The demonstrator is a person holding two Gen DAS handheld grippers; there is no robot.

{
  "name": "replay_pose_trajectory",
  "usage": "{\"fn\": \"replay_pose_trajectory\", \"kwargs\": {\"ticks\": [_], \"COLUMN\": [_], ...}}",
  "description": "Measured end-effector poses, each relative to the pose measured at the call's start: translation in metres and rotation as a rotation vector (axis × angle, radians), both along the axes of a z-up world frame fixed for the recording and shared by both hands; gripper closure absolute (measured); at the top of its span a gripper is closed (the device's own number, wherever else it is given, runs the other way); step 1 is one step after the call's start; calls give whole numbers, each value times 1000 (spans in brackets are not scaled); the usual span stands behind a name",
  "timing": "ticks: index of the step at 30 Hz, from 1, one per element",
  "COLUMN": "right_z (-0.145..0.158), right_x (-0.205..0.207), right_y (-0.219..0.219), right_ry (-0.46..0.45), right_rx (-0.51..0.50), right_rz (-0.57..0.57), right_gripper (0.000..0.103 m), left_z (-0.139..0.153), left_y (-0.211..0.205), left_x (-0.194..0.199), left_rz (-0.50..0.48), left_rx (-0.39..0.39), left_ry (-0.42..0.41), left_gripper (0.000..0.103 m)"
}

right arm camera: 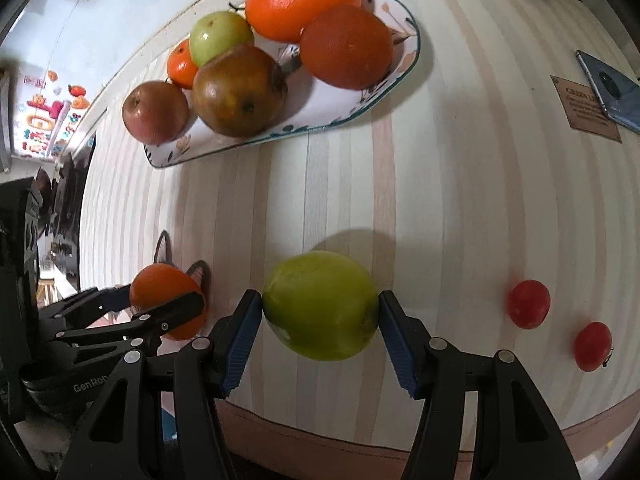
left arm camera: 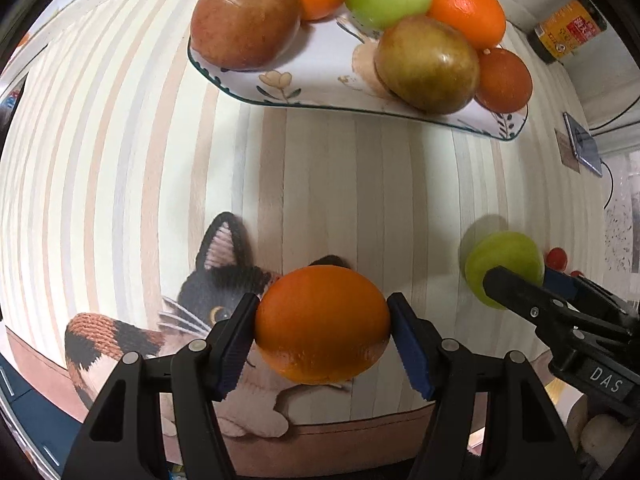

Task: Organize fruits
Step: 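Grasp the loose orange with the left tool while the right tool grasps the green apple, then lower the orange onto the plate with the left tool while the right tool places the green apple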

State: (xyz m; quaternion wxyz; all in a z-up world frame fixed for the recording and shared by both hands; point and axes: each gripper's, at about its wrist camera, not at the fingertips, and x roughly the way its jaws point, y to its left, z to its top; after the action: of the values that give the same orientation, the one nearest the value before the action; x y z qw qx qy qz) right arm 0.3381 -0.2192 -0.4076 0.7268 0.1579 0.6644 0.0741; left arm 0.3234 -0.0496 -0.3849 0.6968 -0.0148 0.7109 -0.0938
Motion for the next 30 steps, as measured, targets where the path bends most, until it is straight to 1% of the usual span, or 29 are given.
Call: {"fn": "replay_pose_trajectory", "kwargs": {"ticks": [4,7,8,10,12,14,18,20,22,24,27,30], "right_z": [2,5,7,14,22,31,47,51,53,50,37,24], "right_x": [1,2,3,5,10,16,34,42,53,59,66,67], "right_y": [-6,-10,-12,-17,-22,-30,-46,-53,-61,-67,-72,-78], "right_ry": [-1,-7,-12,-23,-45,-66,-116,-130,-136,-123,-81,-46], "right_rx": [21,28,40,64,83,95,132,151,184,222,290,380], "right_rz": [-25,-44,-57,-83,-109,-130,-192,-223,-271,-311,-381,-464], "right_gripper": [41,41,41,41,41,41,41,41,41,41,41,41], "left_z": [2,10,16,33,44,54,69,63,58,48,36,25], "left_y": [4,12,16,17,19,19,9,3,-1,-3,-4,-5], "left_x": [2,26,27,39,48,66,102,120,132,136,134,131], "left_rz": [10,8,11,16,20,23,9,1,-3,-5,3,16], "left_rx": [-8,-17,-25,-45,-62,-68,-43,-38,-34,-17,-3,3], "left_ry": [-2,-19,-29,-61,-96,-126,-178,-176,-151,-127,-106,-82], "left_gripper": [40,40,40,40,40,40,40,40,40,40,40,40]}}
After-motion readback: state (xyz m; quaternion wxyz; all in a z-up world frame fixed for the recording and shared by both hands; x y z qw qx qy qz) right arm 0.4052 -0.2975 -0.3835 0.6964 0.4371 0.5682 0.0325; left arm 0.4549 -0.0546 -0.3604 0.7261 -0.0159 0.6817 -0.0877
